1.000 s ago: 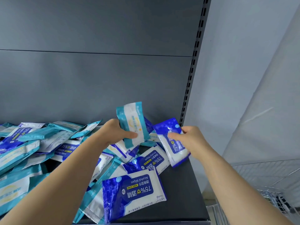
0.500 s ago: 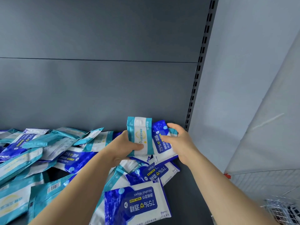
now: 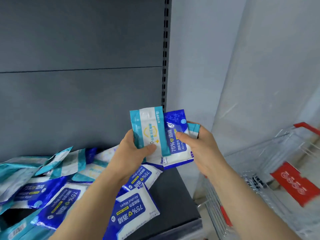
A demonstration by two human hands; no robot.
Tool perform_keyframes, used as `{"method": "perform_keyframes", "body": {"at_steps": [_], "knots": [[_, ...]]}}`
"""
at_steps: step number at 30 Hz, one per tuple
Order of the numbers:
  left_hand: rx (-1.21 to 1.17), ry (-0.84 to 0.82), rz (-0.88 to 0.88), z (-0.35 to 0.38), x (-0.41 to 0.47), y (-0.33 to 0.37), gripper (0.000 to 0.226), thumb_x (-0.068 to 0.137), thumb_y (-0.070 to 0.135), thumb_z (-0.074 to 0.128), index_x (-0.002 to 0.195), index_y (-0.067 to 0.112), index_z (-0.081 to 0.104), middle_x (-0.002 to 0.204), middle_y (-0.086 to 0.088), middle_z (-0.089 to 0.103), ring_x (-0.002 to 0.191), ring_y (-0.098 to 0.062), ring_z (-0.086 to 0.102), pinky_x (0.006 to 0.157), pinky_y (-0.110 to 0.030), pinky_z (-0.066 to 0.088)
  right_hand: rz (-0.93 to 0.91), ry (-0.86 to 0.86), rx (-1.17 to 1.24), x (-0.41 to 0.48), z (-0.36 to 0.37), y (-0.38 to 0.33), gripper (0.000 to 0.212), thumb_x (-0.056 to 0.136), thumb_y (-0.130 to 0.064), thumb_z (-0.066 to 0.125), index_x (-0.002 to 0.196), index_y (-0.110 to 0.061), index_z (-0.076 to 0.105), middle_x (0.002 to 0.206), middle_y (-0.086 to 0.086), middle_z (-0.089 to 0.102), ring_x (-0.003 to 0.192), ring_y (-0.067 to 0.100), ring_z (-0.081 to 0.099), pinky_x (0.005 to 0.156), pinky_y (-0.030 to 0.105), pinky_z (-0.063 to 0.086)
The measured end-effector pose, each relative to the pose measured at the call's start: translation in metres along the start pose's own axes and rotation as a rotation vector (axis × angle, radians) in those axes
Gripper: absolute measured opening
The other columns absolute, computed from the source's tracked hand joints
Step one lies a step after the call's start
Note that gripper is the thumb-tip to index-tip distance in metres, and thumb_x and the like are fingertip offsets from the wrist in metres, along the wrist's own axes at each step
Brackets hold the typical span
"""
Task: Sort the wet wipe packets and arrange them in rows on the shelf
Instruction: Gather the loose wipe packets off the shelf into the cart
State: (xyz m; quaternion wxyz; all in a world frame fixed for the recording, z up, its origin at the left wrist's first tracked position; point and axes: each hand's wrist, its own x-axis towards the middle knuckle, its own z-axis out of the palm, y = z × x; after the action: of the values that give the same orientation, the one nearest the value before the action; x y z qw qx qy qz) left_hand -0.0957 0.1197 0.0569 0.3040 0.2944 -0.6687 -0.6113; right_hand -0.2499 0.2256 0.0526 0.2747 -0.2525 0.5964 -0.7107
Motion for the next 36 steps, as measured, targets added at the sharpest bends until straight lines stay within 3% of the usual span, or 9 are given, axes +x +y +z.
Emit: {"method": "perform_keyframes", "body": {"at_steps": [3,6,9,11,16,24,28,36], "knots": [[-0.002,-0.114,-0.033,0.041,-0.008,-0.010,0.034,0.086,0.009,0.067,0.114,0.022,0.053,0.106,0.010,0.070,0.087,-0.007,0.071,0.072,-0.026,0.058,0.025,0.090,-0.036,-0.024,-0.047,0.001,0.036,0.078,-0.020,0.076,0.110,-0.017,0.059,0.098,0.003,0.073,0.084,0.022,0.073,0.065,0.034,0.059],[-0.003,-0.207,-0.068,0.092,-0.014,-0.023,0.036,0.087,0.010,0.067,0.118,0.020,0.051,0.110,0.007,0.070,0.088,-0.006,0.070,0.071,-0.024,0.058,0.067,0.182,-0.079,-0.042,-0.098,0.006,0.031,0.078,-0.025,0.076,0.104,-0.018,0.060,0.095,0.002,0.074,0.078,0.018,0.073,0.057,0.028,0.056],[-0.017,-0.280,-0.119,0.150,-0.017,-0.036,0.034,0.088,0.010,0.066,0.115,0.020,0.049,0.107,0.007,0.068,0.085,-0.006,0.070,0.063,-0.021,0.058,0.110,0.251,-0.080,-0.049,-0.154,0.015,0.031,0.077,-0.024,0.076,0.103,-0.017,0.062,0.093,0.005,0.074,0.078,0.021,0.073,0.062,0.031,0.058],[-0.001,-0.303,-0.154,0.194,-0.013,-0.048,0.035,0.087,0.013,0.067,0.116,0.020,0.049,0.108,0.006,0.069,0.086,-0.009,0.070,0.068,-0.028,0.060,0.137,0.296,-0.073,-0.047,-0.194,0.023,0.030,0.077,-0.023,0.077,0.102,-0.018,0.062,0.092,0.005,0.075,0.079,0.023,0.073,0.067,0.035,0.059],[0.035,-0.310,-0.249,0.305,0.006,-0.092,0.036,0.085,0.011,0.070,0.115,0.017,0.050,0.107,0.003,0.069,0.088,-0.012,0.070,0.075,-0.032,0.059,0.224,0.306,-0.088,-0.023,-0.304,0.050,0.032,0.079,-0.022,0.076,0.106,-0.015,0.061,0.094,0.007,0.075,0.081,0.024,0.073,0.072,0.040,0.059],[0.062,-0.307,-0.497,0.438,0.057,-0.178,0.041,0.082,0.015,0.073,0.116,0.020,0.052,0.110,0.003,0.068,0.095,-0.018,0.068,0.082,-0.043,0.058,0.433,0.275,-0.098,0.050,-0.442,0.122,0.030,0.080,-0.018,0.076,0.107,-0.014,0.061,0.094,0.009,0.074,0.075,0.020,0.073,0.059,0.031,0.059],[0.033,-0.277,-0.621,0.473,0.092,-0.224,0.040,0.081,0.008,0.072,0.112,0.023,0.051,0.108,0.003,0.066,0.094,-0.017,0.066,0.073,-0.035,0.058,0.539,0.259,-0.116,0.099,-0.481,0.178,0.043,0.077,-0.021,0.080,0.113,-0.013,0.058,0.097,0.008,0.074,0.082,0.024,0.074,0.075,0.046,0.059],[0.070,-0.181,-0.817,0.507,0.162,-0.343,0.044,0.080,0.009,0.073,0.115,0.025,0.050,0.102,0.007,0.062,0.100,-0.019,0.063,0.093,-0.046,0.052,0.727,0.186,-0.146,0.190,-0.520,0.304,0.036,0.079,-0.018,0.078,0.109,-0.013,0.058,0.096,0.008,0.074,0.081,0.025,0.073,0.077,0.048,0.059]]}}
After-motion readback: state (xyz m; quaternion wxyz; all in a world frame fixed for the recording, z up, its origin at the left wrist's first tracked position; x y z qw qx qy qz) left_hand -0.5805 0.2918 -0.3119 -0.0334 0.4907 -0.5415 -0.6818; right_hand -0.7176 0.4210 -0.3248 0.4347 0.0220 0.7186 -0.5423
